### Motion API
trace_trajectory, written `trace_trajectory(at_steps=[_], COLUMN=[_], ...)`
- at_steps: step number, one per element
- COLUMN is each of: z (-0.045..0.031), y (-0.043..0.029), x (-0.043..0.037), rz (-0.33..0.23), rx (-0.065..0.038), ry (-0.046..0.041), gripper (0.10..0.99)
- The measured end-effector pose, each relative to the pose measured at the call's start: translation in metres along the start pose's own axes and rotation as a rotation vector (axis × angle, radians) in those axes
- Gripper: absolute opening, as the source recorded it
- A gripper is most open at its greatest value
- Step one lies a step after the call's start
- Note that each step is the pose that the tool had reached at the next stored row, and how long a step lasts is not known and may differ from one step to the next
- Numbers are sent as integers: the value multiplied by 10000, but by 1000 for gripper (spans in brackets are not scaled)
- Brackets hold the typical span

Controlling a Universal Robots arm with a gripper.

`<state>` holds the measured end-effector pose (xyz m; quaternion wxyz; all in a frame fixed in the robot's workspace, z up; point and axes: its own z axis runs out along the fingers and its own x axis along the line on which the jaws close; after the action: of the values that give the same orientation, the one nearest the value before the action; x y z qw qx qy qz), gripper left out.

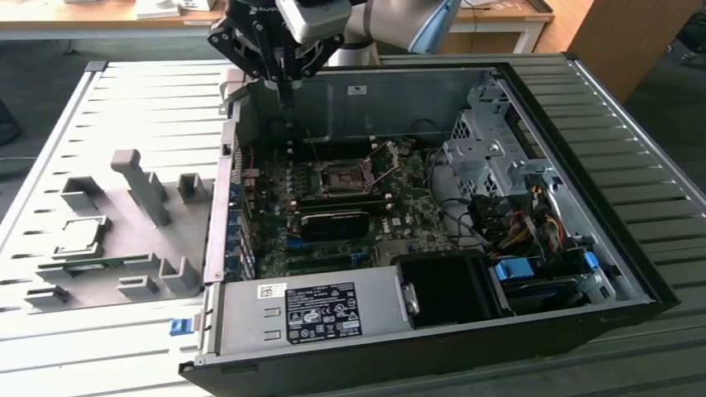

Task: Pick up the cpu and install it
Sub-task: 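Reach for the cpu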

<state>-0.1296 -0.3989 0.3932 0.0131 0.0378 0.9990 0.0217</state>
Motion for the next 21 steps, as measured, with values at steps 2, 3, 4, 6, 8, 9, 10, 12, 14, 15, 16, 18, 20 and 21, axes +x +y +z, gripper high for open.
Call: trace_trajectory(at_steps=[2,3,4,6,8,9,10,12,14,15,16,18,20,21], z=[0,0,0,0,0,0,0,0,0,0,0,0,0,0], y=[0,-1,-1,-1,-2,-2,-2,-3,-4,-4,-4,-5,-6,-6], x=[6,9,12,18,25,28,32,38,47,52,57,66,77,82], rz=[0,1,0,0,1,1,0,0,1,1,1,1,1,1], rx=[0,-1,-1,0,0,0,0,0,-1,-1,-1,0,-1,-1], ry=[0,0,0,0,0,0,0,0,-1,-1,0,0,0,-1], gripper=[106,106,106,106,106,106,106,106,106,106,106,106,106,106])
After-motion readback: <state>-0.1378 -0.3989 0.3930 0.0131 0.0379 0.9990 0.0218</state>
